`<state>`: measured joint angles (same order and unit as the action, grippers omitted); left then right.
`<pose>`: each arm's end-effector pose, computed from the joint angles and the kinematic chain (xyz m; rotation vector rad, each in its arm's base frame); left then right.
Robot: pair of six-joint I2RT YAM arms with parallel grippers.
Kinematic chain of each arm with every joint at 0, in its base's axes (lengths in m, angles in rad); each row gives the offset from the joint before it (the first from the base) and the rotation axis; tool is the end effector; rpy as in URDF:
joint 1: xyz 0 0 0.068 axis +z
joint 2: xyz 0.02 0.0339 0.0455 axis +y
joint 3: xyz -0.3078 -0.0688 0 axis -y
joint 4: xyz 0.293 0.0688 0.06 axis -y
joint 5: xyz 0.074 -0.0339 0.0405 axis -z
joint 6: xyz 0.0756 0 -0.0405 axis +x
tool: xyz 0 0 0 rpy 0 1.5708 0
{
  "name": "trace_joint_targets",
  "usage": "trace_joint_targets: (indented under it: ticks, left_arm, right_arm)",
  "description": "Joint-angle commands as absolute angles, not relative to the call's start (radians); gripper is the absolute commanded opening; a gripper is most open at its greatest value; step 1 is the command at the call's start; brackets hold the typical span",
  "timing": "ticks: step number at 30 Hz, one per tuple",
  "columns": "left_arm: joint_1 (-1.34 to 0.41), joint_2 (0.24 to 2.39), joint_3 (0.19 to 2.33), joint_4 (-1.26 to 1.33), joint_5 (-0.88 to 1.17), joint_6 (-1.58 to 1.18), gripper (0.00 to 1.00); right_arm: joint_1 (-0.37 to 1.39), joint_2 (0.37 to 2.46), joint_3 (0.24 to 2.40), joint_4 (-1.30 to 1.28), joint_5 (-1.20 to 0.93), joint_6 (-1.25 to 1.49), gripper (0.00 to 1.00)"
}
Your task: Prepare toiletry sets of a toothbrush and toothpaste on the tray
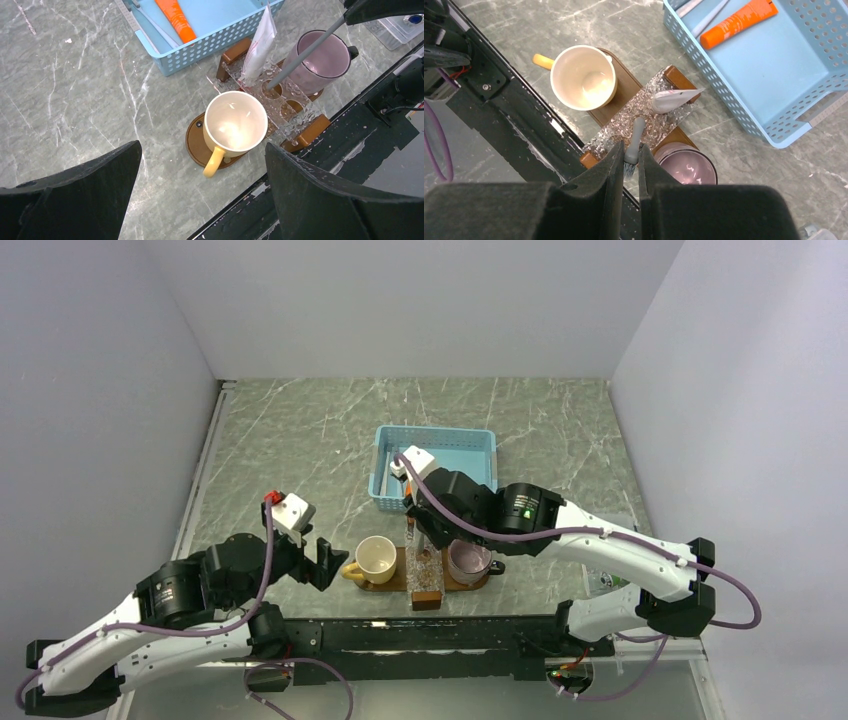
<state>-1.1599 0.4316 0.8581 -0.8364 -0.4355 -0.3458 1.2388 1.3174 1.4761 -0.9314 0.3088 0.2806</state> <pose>0.0744 -0.0909 0.3613 0.5154 1.9148 -0.5631 0.1284 0.3019 0.4151 -0.9381 2.1376 0.4136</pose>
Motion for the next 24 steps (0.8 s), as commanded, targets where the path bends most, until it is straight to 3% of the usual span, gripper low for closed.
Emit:
trace_joint_targets:
  ticks: [1,24]
  left_arm:
    - [-1.165,0.419,0.858,-0.825,-0.457,-0.353,0.99]
    - [-1.164,0.380,0.863,-0.853,-0.476,-0.383,0.99]
  right_arm:
    - [1.242,1.316,1.462,-0.858,0.299,0.290,0.00]
    - [1.203,1.328,1.396,-0.840,0.315,0.412,0.00]
